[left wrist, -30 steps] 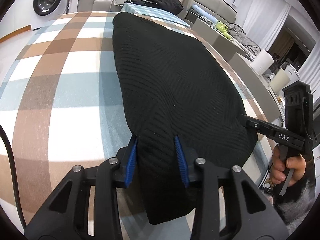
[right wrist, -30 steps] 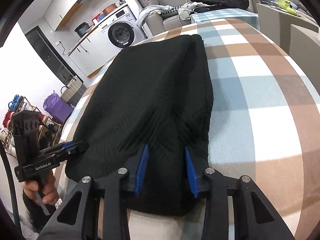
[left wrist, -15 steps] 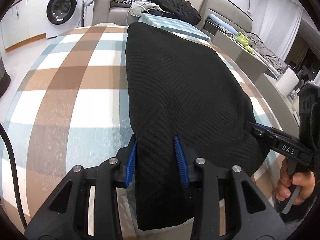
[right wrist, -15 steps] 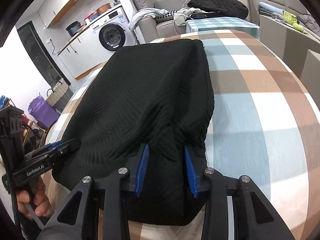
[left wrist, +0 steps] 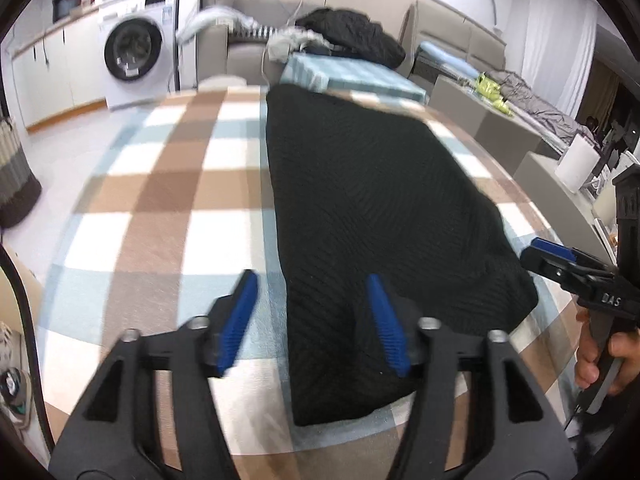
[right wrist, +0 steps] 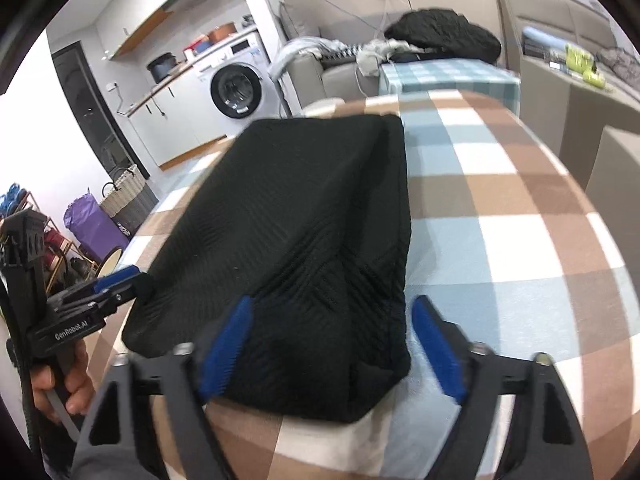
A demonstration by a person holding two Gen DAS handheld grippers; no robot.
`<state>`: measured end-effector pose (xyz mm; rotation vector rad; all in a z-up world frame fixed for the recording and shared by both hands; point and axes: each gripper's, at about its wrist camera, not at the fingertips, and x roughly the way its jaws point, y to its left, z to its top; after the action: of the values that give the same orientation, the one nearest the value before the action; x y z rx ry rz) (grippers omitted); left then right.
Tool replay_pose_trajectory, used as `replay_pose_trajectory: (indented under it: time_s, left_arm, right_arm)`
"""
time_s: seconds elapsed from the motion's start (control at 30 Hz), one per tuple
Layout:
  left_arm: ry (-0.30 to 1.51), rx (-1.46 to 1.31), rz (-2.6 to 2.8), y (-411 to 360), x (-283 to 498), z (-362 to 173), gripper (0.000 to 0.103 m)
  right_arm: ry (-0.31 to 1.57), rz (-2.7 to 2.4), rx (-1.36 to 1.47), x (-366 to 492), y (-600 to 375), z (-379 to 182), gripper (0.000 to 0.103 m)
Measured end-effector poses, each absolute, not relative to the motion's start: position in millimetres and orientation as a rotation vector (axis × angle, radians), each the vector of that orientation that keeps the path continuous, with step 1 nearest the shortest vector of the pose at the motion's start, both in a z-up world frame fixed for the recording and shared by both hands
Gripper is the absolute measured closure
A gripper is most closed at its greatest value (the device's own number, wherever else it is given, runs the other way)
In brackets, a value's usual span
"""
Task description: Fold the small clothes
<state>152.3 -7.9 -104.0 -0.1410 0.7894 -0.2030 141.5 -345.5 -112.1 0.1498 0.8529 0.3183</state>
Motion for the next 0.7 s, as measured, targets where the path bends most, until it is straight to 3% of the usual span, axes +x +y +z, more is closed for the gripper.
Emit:
replay_pose_trajectory:
  time_s: [0.1, 0.23, 0.37, 0.43, 0.7]
  left_arm:
    - [0.730, -0.139, -0.198, -4.7, 140.6, -92.0, 0.025]
    - [0.682, -0.122, -0.195, -6.6, 127.5, -80.4, 0.018]
    - [0.632, -0.109, -0.198, -11.9, 115.2, -73.2, 0.010]
    - [0.603, -0.095, -0.200, -16.2, 107.3, -69.2, 0.002]
    - [0.509, -0.081, -0.190, -22.9, 86.2, -65.7, 0.001]
  right_arm:
    - [0.815, 0.334, 0.118, 131.4, -347.5, -100.6, 0.008]
    - [0.737, 0.343, 0.107, 118.0, -352.2, -85.5, 0.001]
    - [0.696, 0.367, 0.109, 107.2, -354.4, -75.9, 0.000]
    - [0.678, 0.376, 0.096, 102.0, -354.7, -73.2, 0.000]
    - [0.590, 0.400, 0.040, 83.1, -354.2, -73.4, 0.000]
